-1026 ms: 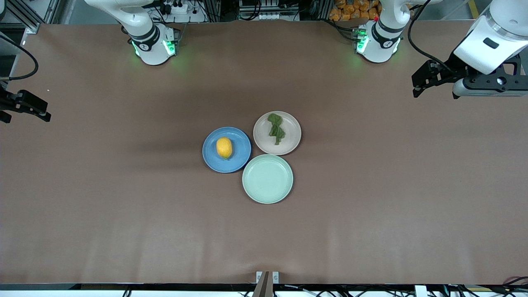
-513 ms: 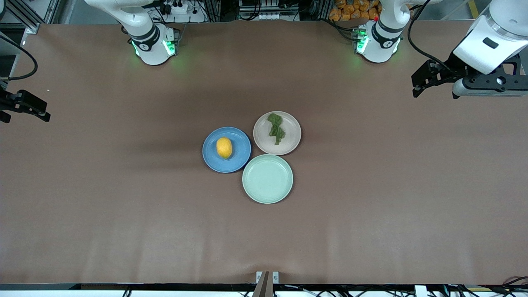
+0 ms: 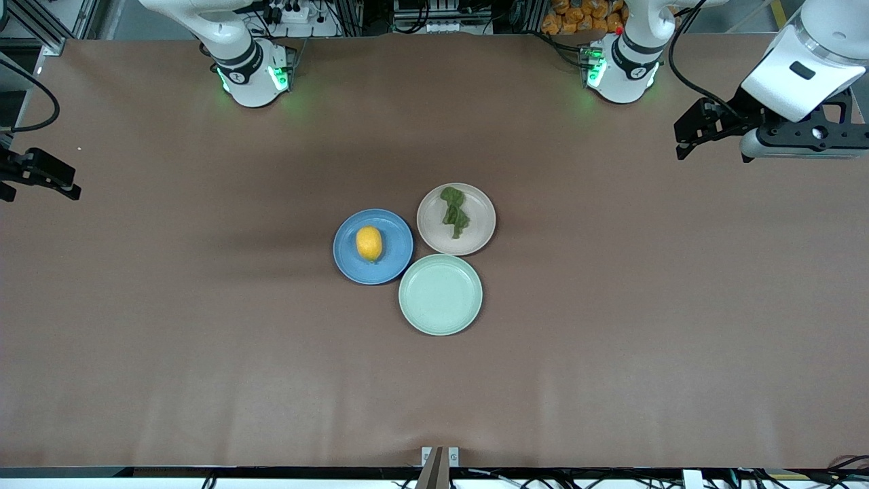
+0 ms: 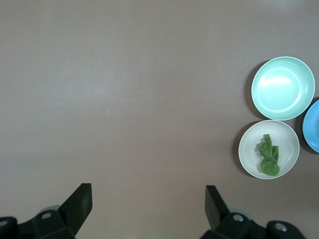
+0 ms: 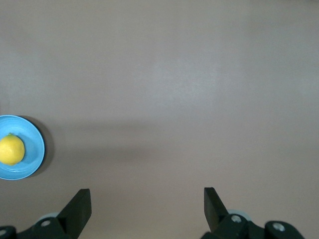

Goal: Pick lemon and lettuce from blue and beige plates

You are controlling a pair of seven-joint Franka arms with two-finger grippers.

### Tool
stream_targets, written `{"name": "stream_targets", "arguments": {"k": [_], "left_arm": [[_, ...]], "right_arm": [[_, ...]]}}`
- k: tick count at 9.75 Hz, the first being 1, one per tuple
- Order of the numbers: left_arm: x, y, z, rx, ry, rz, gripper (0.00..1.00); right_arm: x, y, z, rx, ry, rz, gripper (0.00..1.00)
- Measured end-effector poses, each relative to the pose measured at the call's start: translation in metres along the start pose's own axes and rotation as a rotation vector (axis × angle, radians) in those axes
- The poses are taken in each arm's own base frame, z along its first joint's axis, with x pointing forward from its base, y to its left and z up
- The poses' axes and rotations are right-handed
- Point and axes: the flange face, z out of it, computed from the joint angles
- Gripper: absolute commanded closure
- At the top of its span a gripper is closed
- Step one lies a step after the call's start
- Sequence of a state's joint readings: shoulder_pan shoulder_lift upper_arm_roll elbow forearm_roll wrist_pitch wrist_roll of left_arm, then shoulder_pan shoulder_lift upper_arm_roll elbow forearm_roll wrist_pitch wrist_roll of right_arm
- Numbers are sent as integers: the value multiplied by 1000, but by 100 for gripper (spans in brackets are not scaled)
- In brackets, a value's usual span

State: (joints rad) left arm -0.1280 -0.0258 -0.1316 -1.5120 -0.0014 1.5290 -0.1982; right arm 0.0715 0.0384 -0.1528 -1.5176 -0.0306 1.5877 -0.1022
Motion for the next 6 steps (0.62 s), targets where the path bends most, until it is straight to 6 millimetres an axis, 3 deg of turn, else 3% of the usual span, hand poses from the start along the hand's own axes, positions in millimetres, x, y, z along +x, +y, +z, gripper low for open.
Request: {"name": "stream_targets", "arguments": {"k": [3, 6], "left_arm": [[1, 5, 6, 1, -11, 10, 0], [11, 23, 33, -40, -56, 32, 0]], "right_arm": [[0, 2, 0, 0, -1, 19, 0], [-1, 5, 0, 0, -2, 26, 0]]}}
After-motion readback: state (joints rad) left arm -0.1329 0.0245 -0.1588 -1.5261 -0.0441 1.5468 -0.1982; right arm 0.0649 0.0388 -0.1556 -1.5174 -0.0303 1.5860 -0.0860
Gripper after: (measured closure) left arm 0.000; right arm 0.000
